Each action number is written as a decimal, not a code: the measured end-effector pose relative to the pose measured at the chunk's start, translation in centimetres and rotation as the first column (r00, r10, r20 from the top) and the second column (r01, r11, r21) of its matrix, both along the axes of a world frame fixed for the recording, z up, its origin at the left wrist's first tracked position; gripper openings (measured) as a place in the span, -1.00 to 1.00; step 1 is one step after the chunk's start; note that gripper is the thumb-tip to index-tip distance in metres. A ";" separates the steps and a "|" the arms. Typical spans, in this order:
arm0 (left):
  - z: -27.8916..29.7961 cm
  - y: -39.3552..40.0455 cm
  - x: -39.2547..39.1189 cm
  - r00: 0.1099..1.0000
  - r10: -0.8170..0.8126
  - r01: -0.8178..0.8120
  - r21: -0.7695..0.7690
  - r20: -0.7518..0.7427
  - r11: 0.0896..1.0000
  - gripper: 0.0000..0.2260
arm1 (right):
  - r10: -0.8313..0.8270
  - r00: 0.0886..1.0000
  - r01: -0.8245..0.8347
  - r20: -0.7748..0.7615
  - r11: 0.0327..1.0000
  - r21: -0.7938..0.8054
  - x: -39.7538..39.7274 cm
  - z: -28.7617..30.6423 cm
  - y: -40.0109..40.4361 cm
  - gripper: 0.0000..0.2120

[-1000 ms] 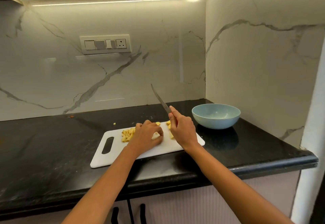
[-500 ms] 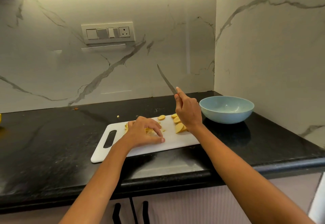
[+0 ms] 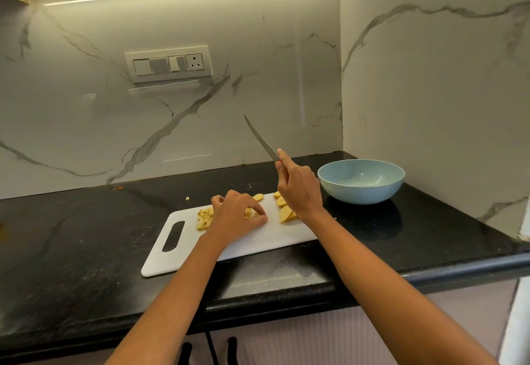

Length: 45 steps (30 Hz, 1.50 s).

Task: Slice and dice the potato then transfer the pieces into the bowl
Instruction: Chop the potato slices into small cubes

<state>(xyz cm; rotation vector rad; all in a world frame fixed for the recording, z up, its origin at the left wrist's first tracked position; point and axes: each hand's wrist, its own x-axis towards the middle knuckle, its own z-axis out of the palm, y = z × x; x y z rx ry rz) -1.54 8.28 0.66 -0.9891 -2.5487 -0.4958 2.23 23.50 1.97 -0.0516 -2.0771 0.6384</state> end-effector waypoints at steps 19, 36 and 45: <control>1.2 0.9 -1.8 0.977 0.214 -0.212 -0.183 -0.011 0.960 -0.87 | -0.024 0.998 0.023 -0.055 1.000 -0.020 -1.9 0.4 1.1 -0.61; 2.1 4.7 -7.1 0.930 0.260 -0.241 -0.102 0.260 0.965 -0.68 | -0.097 0.995 0.097 -0.005 0.994 0.041 -5.3 0.9 4.1 -0.61; 1.8 5.0 -7.7 0.948 0.172 -0.105 -0.245 0.268 0.964 -0.69 | -0.077 0.997 0.078 -0.018 0.994 0.072 -5.4 1.1 4.0 -0.61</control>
